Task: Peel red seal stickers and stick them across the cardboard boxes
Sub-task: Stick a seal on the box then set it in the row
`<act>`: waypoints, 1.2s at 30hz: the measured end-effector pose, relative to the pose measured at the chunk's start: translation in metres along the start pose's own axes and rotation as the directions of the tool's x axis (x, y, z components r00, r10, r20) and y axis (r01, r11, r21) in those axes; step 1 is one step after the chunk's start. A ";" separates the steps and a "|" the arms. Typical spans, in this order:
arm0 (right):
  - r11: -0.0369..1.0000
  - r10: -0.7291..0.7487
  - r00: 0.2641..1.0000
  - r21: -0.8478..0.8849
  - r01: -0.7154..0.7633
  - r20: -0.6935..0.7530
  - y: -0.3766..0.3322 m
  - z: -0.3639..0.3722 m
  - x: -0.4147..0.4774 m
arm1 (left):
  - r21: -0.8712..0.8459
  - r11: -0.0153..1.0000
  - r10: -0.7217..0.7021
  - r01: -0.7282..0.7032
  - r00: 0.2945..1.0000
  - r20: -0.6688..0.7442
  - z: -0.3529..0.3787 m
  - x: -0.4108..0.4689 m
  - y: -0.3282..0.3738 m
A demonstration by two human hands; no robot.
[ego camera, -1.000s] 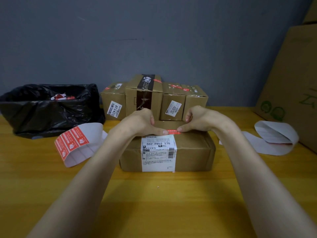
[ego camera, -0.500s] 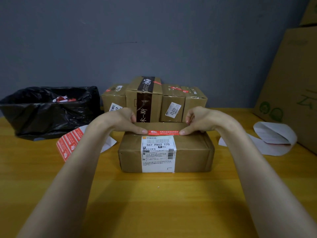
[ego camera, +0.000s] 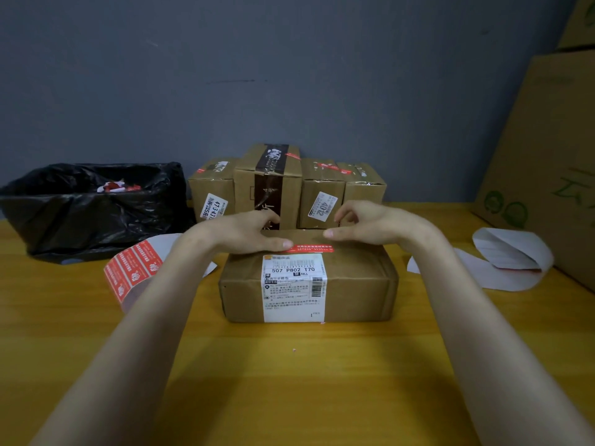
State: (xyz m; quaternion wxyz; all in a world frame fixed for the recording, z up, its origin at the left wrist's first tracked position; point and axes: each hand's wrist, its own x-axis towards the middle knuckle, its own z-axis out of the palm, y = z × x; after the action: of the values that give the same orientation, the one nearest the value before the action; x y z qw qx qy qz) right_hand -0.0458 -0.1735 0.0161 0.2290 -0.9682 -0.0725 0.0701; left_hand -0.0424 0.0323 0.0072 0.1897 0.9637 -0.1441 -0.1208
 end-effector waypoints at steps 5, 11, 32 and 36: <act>0.998 0.016 0.999 -0.055 -0.014 0.030 -0.004 0.004 0.002 | -0.026 1.000 -0.020 0.018 0.998 -0.065 0.007 0.006 0.001; 0.995 0.029 0.999 -0.098 -0.025 0.040 -0.004 0.005 0.000 | -0.045 0.999 -0.022 0.018 0.996 -0.091 0.008 0.008 0.001; 0.962 0.229 0.959 0.109 -0.249 0.170 0.020 -0.009 -0.006 | -0.155 0.964 -0.207 0.218 0.975 0.082 -0.021 -0.021 -0.024; 0.960 0.221 0.975 0.183 -0.214 -0.019 0.014 -0.025 -0.017 | -0.296 0.948 -0.168 0.117 0.974 -0.151 -0.031 -0.026 -0.018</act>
State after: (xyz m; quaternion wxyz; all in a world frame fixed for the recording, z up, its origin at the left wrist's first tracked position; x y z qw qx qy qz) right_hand -0.0567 -0.1997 0.0331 0.3076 -0.9468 0.0454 0.0823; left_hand -0.0531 0.0666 0.0328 0.3292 0.9410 -0.0377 -0.0691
